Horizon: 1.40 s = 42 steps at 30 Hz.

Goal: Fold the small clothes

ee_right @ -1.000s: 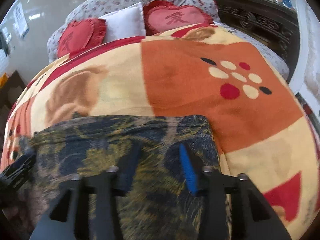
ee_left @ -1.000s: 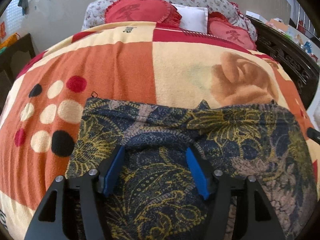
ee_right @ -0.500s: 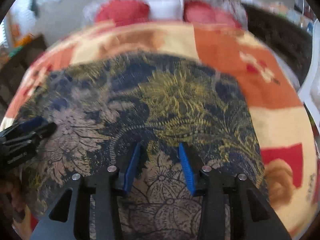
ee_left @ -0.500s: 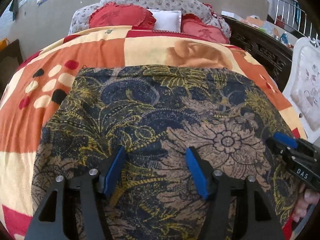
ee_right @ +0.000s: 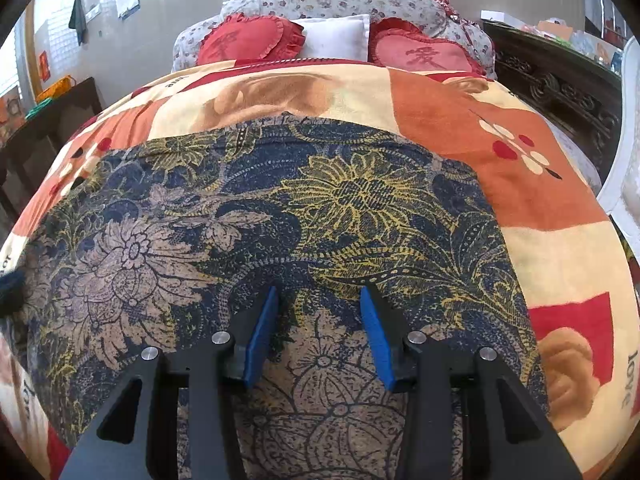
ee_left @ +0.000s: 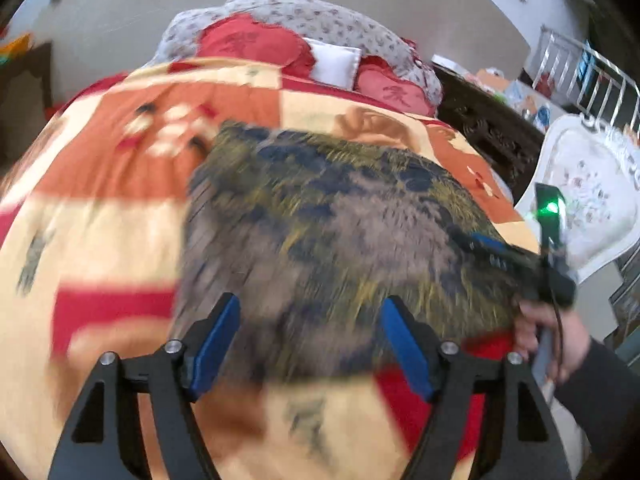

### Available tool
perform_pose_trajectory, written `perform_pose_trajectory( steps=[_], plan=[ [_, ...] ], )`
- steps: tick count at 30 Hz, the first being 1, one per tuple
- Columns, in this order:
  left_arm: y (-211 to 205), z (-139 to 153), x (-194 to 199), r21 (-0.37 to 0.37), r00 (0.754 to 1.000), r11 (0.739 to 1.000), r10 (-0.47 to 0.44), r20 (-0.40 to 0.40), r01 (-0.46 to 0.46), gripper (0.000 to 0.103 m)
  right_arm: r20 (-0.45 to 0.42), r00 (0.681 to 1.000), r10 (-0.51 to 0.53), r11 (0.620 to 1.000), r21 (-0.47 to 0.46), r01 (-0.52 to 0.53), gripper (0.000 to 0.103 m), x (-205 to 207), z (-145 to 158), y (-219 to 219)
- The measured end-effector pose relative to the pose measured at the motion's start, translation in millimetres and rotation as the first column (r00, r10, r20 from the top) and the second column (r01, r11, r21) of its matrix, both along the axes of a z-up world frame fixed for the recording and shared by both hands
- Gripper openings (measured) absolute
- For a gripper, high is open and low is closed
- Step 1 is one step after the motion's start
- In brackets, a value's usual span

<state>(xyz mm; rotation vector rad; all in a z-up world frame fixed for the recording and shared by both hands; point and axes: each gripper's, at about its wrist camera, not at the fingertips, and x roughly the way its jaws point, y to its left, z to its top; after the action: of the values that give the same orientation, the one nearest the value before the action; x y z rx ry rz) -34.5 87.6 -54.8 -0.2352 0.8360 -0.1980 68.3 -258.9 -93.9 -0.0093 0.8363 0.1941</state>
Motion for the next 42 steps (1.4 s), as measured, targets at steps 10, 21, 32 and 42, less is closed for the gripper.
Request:
perform_pose_trajectory(
  steps=[10, 21, 32, 42],
  plan=[
    [59.2, -43.0, -2.4, -0.416, 0.983, 0.894, 0.121, -0.138, -0.168, 0.079, -0.002, 1.0, 0.001, 1.0, 0.01, -0.001, 0.059, 0.6, -0.3, -2.0],
    [57.8, -22.5, 7.8, -0.414, 0.977, 0.885, 0.192, -0.092, -0.213, 0.035, -0.002, 1.0, 0.002, 1.0, 0.012, -0.002, 0.059, 0.5, -0.3, -2.1],
    [51.5, -23.4, 15.6, -0.339, 0.974, 0.914, 0.223, -0.046, -0.225, 0.015, -0.001, 1.0, 0.002, 1.0, 0.013, -0.002, 0.059, 0.6, -0.4, -1.8],
    [53.4, -33.6, 15.0, -0.32, 0.968, 0.914, 0.242, -0.066, -0.25, 0.038, -0.001, 1.0, 0.002, 1.0, 0.011, -0.002, 0.059, 0.7, -0.3, -2.1]
  ],
)
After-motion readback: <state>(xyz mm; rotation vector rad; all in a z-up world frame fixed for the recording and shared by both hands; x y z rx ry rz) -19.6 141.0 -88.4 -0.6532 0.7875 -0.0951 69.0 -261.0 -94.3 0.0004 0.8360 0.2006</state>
